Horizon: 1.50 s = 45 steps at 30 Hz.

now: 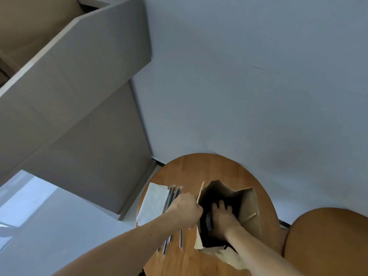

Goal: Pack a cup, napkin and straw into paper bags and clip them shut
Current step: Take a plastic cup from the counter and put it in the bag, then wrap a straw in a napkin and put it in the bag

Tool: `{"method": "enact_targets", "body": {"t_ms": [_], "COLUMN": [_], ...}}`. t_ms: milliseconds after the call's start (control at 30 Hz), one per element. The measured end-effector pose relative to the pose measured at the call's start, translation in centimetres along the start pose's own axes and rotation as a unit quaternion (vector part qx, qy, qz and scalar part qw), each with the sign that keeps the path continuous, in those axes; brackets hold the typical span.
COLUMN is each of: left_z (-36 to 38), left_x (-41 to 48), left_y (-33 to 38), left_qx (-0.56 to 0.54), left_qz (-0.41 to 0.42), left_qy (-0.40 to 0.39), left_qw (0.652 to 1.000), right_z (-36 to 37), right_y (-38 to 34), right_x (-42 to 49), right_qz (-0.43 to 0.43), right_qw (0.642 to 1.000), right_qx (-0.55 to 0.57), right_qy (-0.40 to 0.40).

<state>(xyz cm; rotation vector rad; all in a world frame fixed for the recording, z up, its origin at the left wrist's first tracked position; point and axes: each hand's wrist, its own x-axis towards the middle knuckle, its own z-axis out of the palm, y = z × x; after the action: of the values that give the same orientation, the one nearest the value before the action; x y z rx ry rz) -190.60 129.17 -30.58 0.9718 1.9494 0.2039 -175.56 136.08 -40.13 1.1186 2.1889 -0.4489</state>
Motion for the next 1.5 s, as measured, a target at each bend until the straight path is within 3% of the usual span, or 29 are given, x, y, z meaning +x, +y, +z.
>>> {"method": "enact_targets", "body": {"t_ms": [167, 567, 767, 933, 1033, 1167, 1233, 1333, 1433, 1500], "left_z": [0.5, 1.0, -0.5, -4.9, -8.0, -11.6, -12.6, -13.4, -13.1, -12.6], "left_x": [0.1, 0.1, -0.5, -1.4, -1.4, 0.1, 1.2, 3.1, 5.2, 6.8], "left_y": [-0.6, -0.6, 0.2, 1.2, 1.2, -0.2, -1.3, -3.8, -7.3, -9.9], "left_qx": [0.019, 0.018, 0.036, 0.170, 0.195, 0.197, 0.184, 0.167, 0.129, 0.104], "left_qz": [0.006, 0.032, 0.066, 0.161, 0.193, 0.199, 0.176, 0.149, 0.133, 0.100], "left_qy": [0.001, 0.004, -0.080, -0.138, -0.127, -0.043, -0.005, 0.015, -0.006, -0.011], "left_qw": [1.000, 0.999, 0.994, 0.962, 0.953, 0.959, 0.967, 0.975, 0.983, 0.990], "right_z": [1.2, 1.5, -5.2, -13.1, -16.5, -18.8, -18.7, -16.4, -11.9, -8.3], "right_y": [-0.6, -1.2, -1.5, 1.5, 2.8, -0.3, -3.7, -8.9, -12.5, -13.8], "right_x": [0.7, -0.3, -4.8, -10.7, -12.4, -11.3, -9.2, -4.4, 0.5, 3.4], "right_qz": [-0.007, 0.010, -0.037, -0.047, -0.022, -0.043, -0.048, -0.017, 0.037, 0.082], "right_qw": [0.999, 0.998, 0.998, 0.987, 0.962, 0.893, 0.881, 0.857, 0.861, 0.852], "right_qx": [-0.020, -0.037, 0.007, 0.060, 0.148, 0.310, 0.363, 0.478, 0.498, 0.511], "right_qy": [0.042, 0.045, 0.057, 0.139, 0.229, 0.325, 0.299, 0.190, 0.097, 0.076]}}
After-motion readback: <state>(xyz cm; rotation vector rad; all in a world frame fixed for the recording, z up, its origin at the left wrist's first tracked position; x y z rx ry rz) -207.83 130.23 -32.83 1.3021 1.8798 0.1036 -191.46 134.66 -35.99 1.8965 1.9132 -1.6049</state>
